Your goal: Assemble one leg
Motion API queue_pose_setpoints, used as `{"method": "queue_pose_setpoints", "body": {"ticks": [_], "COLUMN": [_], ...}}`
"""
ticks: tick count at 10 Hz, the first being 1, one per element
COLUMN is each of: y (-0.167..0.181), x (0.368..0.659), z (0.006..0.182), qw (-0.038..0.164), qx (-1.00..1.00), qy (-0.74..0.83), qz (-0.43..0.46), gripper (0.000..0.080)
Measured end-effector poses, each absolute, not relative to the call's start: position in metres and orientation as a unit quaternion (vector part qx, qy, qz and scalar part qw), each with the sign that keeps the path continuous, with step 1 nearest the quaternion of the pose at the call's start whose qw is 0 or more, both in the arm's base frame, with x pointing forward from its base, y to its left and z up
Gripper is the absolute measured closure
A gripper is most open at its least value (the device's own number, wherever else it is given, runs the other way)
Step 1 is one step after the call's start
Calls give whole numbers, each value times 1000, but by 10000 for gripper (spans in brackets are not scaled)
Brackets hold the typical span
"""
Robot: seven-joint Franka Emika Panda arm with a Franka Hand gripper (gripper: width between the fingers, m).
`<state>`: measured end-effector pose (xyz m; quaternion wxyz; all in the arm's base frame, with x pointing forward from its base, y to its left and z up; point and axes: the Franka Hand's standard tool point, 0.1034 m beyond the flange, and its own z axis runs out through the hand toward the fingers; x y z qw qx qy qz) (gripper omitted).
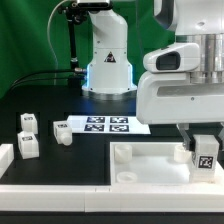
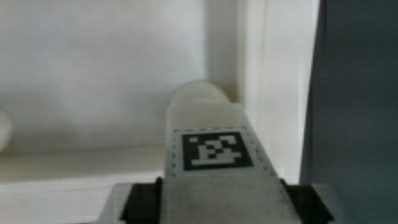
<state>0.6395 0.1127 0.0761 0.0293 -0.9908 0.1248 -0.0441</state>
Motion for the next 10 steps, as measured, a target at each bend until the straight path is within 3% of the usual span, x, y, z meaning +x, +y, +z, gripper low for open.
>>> {"method": "queue_pose_setpoints", "body": {"ticks": [3,6,9,10], "y": [112,116,116,117], "x": [639,637,637,637], "z": [77,76,75,75], "qw": [32,56,64,64], "qx": [-940,-798,-770,-778], "qy": [337,599,635,625], "qz": [-41,-6,-4,-5], "gripper": [512,512,512,332]}}
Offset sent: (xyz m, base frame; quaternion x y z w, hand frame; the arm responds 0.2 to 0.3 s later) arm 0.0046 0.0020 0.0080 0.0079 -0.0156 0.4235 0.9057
